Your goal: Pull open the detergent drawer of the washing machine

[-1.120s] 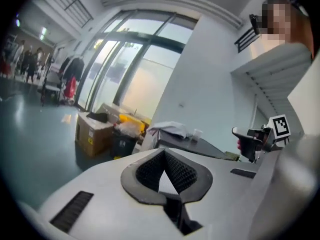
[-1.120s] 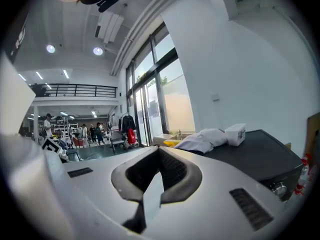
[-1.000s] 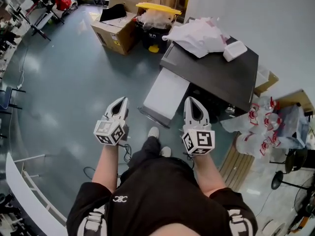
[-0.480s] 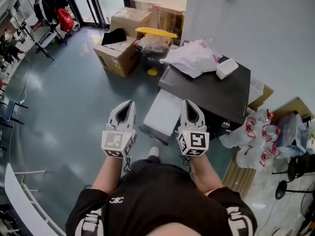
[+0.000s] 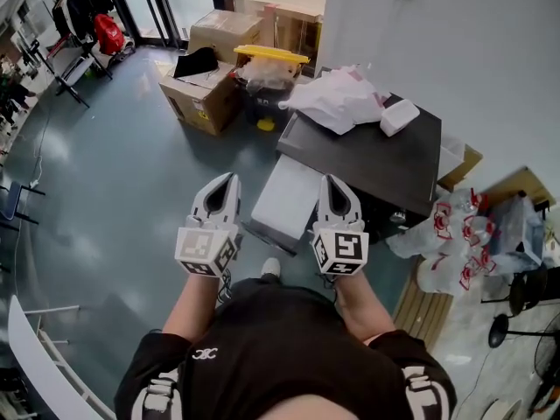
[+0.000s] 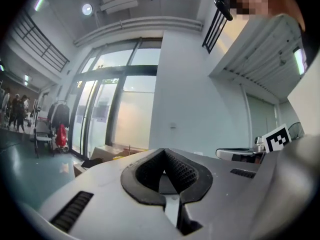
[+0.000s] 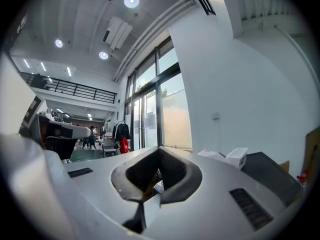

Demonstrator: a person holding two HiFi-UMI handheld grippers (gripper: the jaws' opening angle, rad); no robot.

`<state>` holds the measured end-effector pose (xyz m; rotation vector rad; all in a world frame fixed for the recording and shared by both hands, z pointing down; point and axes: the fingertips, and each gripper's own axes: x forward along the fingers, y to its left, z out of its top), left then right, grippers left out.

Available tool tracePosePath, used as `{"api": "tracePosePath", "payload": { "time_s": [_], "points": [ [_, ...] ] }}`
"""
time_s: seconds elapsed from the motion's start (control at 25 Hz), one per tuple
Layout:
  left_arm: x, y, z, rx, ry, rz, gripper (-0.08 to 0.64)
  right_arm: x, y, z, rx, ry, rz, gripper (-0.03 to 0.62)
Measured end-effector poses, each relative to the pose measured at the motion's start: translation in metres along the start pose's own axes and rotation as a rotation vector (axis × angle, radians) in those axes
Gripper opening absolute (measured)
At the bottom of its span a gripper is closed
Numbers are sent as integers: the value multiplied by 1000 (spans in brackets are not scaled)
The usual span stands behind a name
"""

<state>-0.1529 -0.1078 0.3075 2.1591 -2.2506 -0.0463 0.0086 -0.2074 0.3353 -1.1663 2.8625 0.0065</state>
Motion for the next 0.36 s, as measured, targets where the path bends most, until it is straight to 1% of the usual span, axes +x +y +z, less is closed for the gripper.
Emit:
{"api": "tracePosePath", "payload": {
  "time_s": [0.12, 0.36],
  "points": [
    [2, 1, -2, 14, 5, -2, 3, 2, 0, -3, -2, 4, -1, 2],
    [-5, -2, -5, 84, 22, 7, 3, -4, 6, -5, -1, 24, -3, 2]
  ]
}}
